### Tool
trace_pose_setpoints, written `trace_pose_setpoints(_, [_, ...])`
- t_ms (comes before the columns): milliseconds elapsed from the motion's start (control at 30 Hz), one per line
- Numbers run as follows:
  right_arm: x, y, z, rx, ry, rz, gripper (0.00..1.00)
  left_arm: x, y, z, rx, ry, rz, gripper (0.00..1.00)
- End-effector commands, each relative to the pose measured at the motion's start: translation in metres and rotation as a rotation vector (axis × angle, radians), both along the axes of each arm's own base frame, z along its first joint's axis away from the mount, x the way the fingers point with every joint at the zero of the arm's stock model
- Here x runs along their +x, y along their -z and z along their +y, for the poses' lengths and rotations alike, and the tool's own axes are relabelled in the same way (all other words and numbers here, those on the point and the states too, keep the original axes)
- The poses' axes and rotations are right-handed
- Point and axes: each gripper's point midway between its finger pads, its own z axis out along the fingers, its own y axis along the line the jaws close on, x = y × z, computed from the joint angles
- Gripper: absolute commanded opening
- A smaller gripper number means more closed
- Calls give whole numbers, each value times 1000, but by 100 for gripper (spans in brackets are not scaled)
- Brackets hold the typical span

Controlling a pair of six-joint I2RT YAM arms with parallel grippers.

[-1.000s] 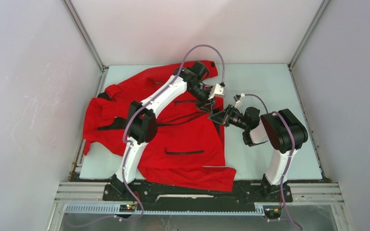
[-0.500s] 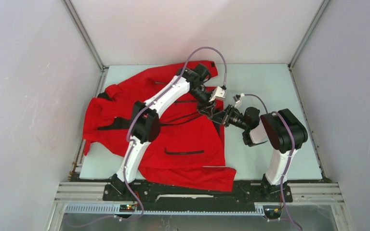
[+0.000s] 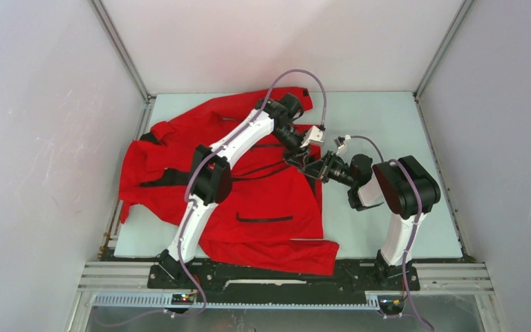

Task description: Zip up the jacket

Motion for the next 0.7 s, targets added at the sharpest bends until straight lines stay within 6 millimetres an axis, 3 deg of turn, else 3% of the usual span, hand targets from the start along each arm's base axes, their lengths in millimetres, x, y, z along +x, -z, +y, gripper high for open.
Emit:
trace_pose_setpoints(0, [4, -16, 4, 25, -16, -76, 0, 7, -16, -5, -37, 21, -59, 37])
trace_pose_setpoints(233, [4, -16, 4, 27, -19, -74, 0, 15, -18, -2, -43, -15, -92, 18])
trace_pose_setpoints(400, [5, -16, 4, 32, -19, -69, 0, 20, -27, -2, -87, -48, -108, 15])
trace_pose_setpoints(467, [5, -16, 4, 33, -19, -66, 0, 22, -30, -3, -104, -57, -110, 8])
trace_pose_setpoints(667, [6, -16, 4, 37, -20, -67, 0, 22, -33, -3, -115, -67, -106, 0])
